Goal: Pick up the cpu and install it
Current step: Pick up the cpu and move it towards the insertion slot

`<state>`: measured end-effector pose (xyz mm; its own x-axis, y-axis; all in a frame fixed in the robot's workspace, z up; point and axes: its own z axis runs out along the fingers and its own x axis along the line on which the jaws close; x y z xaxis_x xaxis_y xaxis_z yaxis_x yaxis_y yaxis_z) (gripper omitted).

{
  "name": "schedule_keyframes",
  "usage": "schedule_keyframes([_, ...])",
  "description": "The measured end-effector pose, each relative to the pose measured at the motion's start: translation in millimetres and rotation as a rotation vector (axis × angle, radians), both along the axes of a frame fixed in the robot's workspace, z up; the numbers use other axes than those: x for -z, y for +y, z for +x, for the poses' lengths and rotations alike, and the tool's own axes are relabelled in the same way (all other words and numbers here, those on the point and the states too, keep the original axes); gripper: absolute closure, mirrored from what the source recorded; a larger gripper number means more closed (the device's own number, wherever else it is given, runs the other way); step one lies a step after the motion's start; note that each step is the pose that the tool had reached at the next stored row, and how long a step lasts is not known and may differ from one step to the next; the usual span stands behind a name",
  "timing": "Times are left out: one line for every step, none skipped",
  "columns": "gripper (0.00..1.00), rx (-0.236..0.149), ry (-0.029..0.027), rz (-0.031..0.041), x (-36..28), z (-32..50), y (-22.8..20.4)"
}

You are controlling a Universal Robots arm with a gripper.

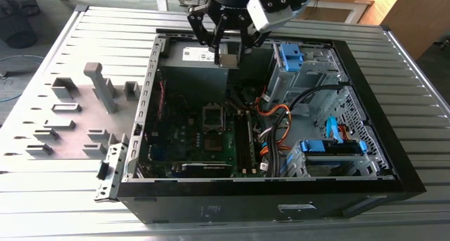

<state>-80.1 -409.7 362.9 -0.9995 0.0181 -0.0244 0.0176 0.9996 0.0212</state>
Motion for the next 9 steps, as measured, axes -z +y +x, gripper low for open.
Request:
schedule_keyframes([0.53,0.000,0.0000,0.0000,0.1,2.0,0.0])
schedule_keyframes([0.53,0.000,0.0000,0.0000,0.2,4.1,0.0])
schedule_keyframes([0.53,0.000,0.0001,0.0001,0.3,6.0,0.0])
schedule_keyframes([0.53,0.000,0.0001,-0.0001,0.3,7.8,0.0])
schedule_keyframes([0.53,0.000,0.0001,0.0000,0.4,9.4,0.0])
schedule_keyframes([0.53,0.000,0.0001,0.0000,0.5,10.7,0.0])
schedule_keyframes([0.53,0.000,0.0000,0.0001,0.5,11.7,0.0])
schedule_keyframes([0.53,0.000,0.0001,0.0000,0.5,12.1,-0.1])
schedule_keyframes([0.53,0.000,0.0001,0.0000,0.5,12.1,-0.1])
